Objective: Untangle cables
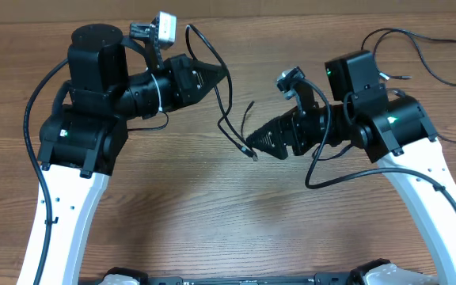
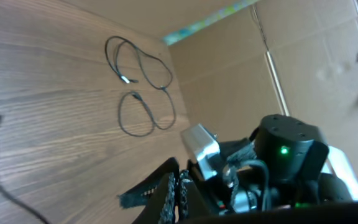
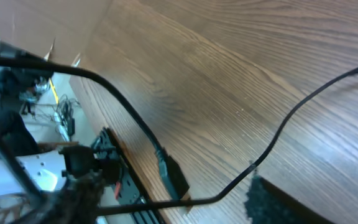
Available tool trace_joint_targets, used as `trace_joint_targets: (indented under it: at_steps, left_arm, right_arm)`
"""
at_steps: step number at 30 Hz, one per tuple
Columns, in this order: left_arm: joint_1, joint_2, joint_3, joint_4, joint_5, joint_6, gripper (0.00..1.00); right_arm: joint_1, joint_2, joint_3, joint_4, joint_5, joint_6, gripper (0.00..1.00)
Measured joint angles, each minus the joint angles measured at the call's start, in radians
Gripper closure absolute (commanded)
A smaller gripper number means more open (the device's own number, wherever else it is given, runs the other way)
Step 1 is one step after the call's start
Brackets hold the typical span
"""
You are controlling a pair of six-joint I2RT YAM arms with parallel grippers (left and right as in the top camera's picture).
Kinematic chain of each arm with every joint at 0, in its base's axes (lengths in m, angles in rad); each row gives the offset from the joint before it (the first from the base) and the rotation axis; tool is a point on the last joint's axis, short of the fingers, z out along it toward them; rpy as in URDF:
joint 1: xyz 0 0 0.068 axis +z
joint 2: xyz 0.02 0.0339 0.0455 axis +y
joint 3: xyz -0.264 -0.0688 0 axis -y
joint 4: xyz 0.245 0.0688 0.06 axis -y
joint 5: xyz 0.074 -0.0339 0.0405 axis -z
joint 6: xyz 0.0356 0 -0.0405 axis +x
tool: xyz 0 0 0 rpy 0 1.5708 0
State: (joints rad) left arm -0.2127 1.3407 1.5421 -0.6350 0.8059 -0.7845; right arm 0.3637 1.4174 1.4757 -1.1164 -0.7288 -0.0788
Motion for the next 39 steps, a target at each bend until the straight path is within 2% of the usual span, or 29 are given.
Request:
trace_joint_targets:
  at_steps: [3,8,17,21,25,27,28,33,39]
  left_arm:
    - [0.024,0.0,0.0,0.0,0.018,-0.011,0.96]
    - [0.061,0.0,0.0,0.009,0.043,-0.028,0.96]
    - [0.065,0.0,0.0,0.027,0.072,-0.023,0.96]
    - [0.065,0.0,0.0,0.039,0.13,0.006,0.96]
    - [0.064,0.0,0.002,-0.009,0.144,0.063,0.96]
    - [0.064,0.0,0.005,-0.092,0.085,0.096,0.96]
    - [0.065,-0.001,0.005,-0.122,0.063,0.107,0.96]
    - [0.065,-0.001,0.007,-0.309,-0.169,0.142,0.96]
    - [0.064,-0.001,0.007,-0.339,-0.284,0.172,0.96]
  right_arm:
    - [0.011,0.0,0.0,-0.001,0.0,-0.006,0.32]
    - [0.051,0.0,0.0,-0.007,0.0,-0.016,0.41]
    - [0.173,0.0,0.0,-0.003,0.0,-0.023,0.42]
    - [0.202,0.0,0.0,0.021,0.013,-0.027,0.4]
    - [0.197,0.0,0.0,0.032,0.027,-0.024,0.3]
    - [0.191,0.0,0.0,0.036,0.032,-0.024,0.19]
    - [0.189,0.0,0.0,0.039,0.032,-0.021,0.18]
    - [0.173,0.0,0.0,0.053,0.095,0.011,0.17]
    - [0.173,0.0,0.0,0.158,0.125,0.104,0.19]
